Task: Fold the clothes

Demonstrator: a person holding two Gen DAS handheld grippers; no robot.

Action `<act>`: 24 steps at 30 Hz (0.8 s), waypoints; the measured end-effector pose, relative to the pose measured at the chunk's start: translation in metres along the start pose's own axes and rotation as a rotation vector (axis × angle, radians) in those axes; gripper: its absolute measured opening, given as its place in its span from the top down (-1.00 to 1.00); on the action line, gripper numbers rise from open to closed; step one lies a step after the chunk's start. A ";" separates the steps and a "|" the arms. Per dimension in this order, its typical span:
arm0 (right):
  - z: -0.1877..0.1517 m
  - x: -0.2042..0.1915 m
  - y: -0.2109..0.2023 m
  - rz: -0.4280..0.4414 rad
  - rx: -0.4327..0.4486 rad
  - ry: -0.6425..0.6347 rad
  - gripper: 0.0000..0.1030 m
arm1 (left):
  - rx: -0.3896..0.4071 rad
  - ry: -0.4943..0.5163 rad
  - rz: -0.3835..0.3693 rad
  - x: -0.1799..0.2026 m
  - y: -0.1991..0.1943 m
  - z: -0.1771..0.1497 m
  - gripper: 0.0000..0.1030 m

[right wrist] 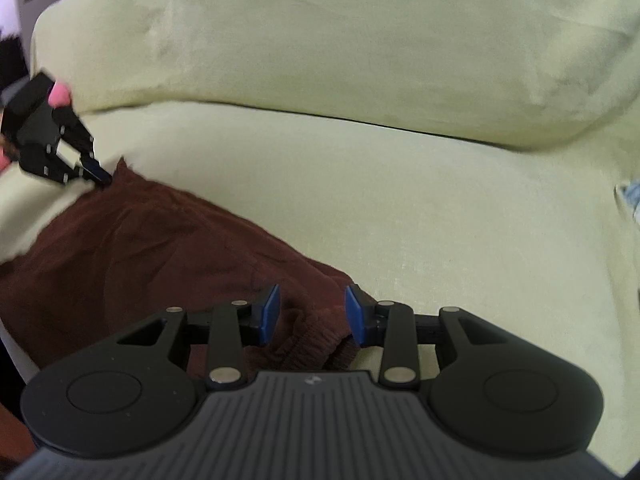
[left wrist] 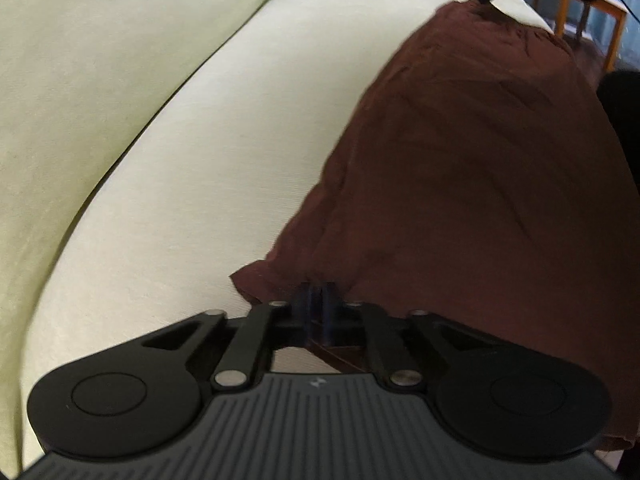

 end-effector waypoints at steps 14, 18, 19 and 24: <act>-0.002 0.010 0.018 -0.012 -0.076 -0.146 0.48 | 0.033 -0.062 0.064 -0.029 -0.028 -0.002 1.00; -0.007 0.013 0.016 0.006 -0.069 -0.101 0.73 | 0.028 -0.058 0.060 -0.029 -0.030 -0.004 1.00; -0.007 0.013 0.012 0.009 -0.063 -0.095 0.74 | 0.035 -0.068 0.055 -0.028 -0.034 -0.007 1.00; -0.006 0.002 -0.016 0.036 0.009 -0.115 0.80 | 0.077 -0.102 0.042 -0.022 -0.054 -0.018 1.00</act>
Point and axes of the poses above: each gripper's, at about its wrist camera, not at the fingertips, and y roughly the way its jaws point, x to its right, z to its top, the point moved 3 cm from there along y, roughly the way its jaws point, and after that the axes turned 15 degrees about -x, right-handed, at the moved point
